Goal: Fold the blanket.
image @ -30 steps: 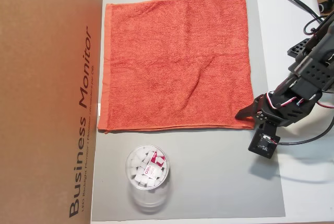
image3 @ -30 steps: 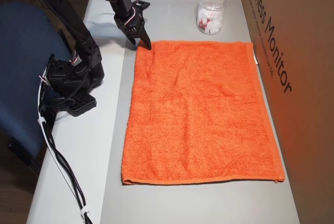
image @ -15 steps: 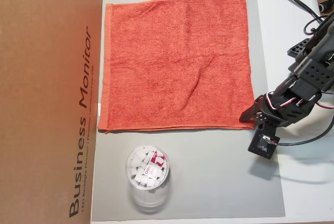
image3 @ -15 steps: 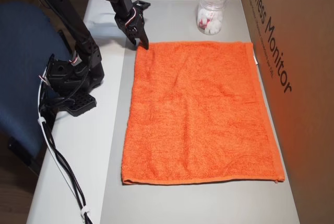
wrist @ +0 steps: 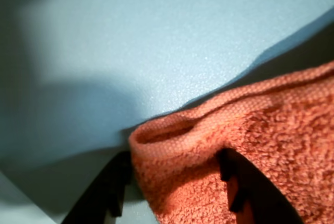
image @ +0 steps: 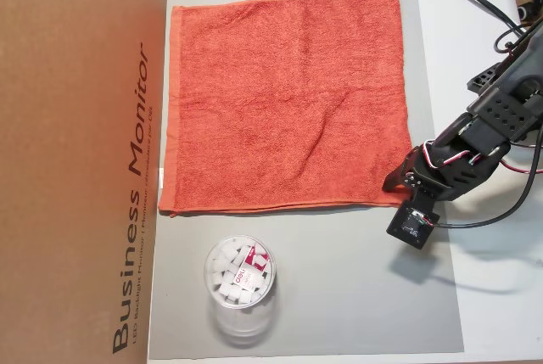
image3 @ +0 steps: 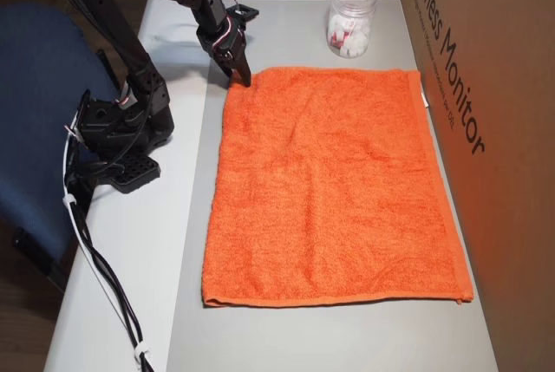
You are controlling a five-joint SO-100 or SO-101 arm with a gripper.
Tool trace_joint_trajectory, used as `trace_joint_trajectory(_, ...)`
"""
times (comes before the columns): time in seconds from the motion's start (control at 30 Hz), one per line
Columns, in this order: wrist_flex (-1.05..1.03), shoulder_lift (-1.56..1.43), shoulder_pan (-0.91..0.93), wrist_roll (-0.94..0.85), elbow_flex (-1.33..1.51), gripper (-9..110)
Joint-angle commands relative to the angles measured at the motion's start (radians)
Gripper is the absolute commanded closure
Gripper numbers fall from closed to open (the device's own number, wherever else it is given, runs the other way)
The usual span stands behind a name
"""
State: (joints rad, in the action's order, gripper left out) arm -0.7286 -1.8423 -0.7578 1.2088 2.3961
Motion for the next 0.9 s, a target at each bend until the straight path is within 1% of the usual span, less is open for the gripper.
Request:
trace_joint_trajectory(0.0, -0.009, 0.005, 0.014, 0.008, -0.012, 84)
trace_joint_trajectory(0.07, -0.009, 0.005, 0.014, 0.008, -0.012, 85)
trace_joint_trajectory(0.27, -0.009, 0.003, 0.014, 0.000, -0.020, 93)
trace_joint_trajectory(0.47, 0.002, 0.003, 0.014, 0.008, -0.020, 95)
trace_joint_trajectory(0.7, 0.003, -0.008, 0.015, 0.008, -0.025, 102)
trace_joint_trajectory(0.87, 0.003, -0.014, 0.015, 0.009, -0.023, 102)
